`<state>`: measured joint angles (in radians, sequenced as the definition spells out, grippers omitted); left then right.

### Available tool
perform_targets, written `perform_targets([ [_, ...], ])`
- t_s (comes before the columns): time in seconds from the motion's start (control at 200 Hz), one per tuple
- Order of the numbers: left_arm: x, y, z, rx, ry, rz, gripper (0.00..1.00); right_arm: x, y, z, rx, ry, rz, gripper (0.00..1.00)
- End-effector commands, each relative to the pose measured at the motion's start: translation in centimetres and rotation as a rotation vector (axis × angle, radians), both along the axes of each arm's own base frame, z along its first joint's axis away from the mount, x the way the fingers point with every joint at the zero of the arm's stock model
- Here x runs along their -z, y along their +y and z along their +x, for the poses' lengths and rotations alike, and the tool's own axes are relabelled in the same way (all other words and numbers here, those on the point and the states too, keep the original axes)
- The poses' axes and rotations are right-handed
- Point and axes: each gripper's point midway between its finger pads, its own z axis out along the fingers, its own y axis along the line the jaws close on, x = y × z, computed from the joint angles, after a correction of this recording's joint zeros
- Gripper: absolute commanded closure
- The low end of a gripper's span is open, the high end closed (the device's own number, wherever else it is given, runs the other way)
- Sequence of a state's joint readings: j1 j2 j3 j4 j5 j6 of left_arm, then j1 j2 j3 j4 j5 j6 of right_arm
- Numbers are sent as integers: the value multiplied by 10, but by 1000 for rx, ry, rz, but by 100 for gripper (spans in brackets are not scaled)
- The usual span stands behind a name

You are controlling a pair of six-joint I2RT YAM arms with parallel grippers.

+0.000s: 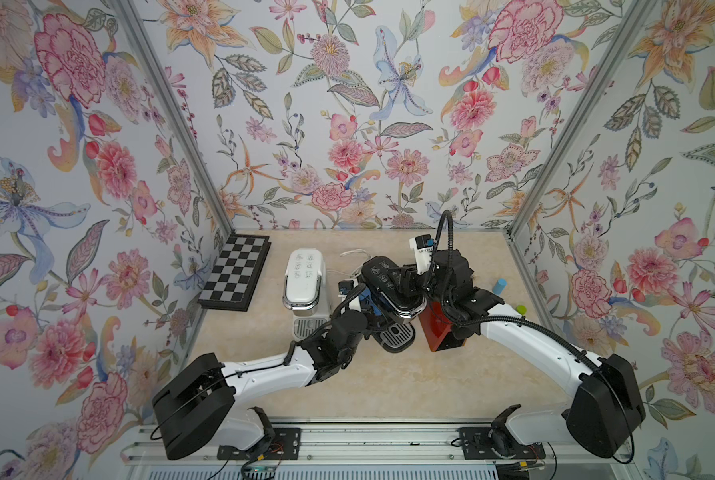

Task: Wipe the surface of a coffee machine
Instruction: Wipe the dirt from the surface of the coffee machine.

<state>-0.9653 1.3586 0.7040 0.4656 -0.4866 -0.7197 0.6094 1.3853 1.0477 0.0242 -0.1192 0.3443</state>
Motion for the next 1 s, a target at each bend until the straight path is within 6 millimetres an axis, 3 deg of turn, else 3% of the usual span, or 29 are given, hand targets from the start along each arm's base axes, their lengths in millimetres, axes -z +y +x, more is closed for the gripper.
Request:
perform_targets([
  [0.0, -55, 1, 4, -10, -93, -42, 100, 40, 13, -30, -90, 147, -30, 44],
  [0.085, -64, 9, 7, -31, -114, -42, 100, 41, 14, -29, -90, 148, -27, 44],
  [0.195, -56, 13, 12, -38, -105, -43, 100, 41, 14, -29, -90, 149, -28, 44],
  [0.265, -43, 12, 13, -43, -90, -27, 100, 41, 21, -36, -112, 146, -30, 44],
  [0.841, 79, 13, 10, -13, 76, -31, 100, 51, 16, -42, -104, 161, -43, 44],
  [0.996, 99, 7, 7, 11, 106, -30, 100, 54, 17, -43, -106, 169, -43, 44],
])
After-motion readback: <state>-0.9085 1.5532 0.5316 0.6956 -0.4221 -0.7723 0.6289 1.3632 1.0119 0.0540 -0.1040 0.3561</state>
